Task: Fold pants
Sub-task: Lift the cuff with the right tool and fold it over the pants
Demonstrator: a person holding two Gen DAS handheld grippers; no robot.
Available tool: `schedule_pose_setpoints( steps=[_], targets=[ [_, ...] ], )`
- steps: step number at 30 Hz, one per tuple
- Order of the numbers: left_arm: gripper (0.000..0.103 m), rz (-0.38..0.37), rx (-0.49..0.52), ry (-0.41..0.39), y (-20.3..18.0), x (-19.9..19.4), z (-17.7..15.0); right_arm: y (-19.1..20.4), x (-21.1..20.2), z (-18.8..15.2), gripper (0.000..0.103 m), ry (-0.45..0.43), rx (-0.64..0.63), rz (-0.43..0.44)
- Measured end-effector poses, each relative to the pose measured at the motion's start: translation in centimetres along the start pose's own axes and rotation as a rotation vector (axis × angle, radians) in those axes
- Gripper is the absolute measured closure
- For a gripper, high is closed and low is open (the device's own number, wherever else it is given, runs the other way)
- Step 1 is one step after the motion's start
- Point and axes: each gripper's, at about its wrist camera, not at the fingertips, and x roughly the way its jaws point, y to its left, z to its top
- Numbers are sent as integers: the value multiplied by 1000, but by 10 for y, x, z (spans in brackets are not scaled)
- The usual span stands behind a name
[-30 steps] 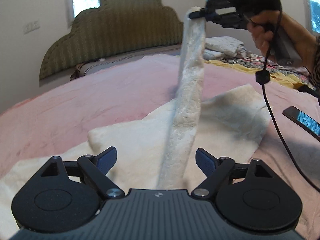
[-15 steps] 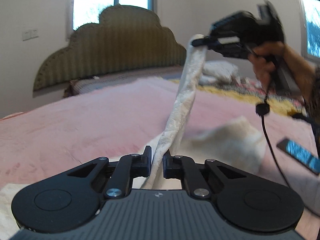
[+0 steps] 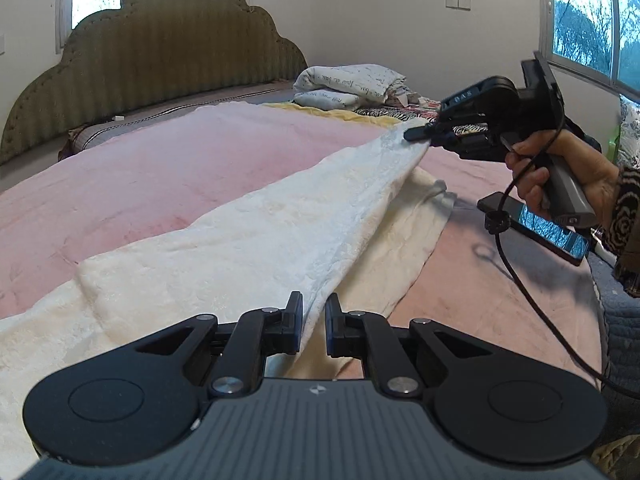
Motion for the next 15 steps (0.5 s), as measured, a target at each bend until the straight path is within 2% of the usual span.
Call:
schedule_pose_setpoints(
  steps=[3, 6, 10, 15],
  targets=[
    [91, -10, 6, -19, -1, -7, 2, 0, -15, -3, 96, -30, -3, 13],
    [91, -21, 33, 4, -4, -3, -2, -1, -29, -6, 96, -50, -16, 15],
    [91, -31, 58, 45, -9, 5, -11, -20, -32, -14, 96, -29, 26, -19],
    [91, -38, 63, 57, -9, 7, -13, -39, -25, -24, 96, -9, 62, -51]
  ],
)
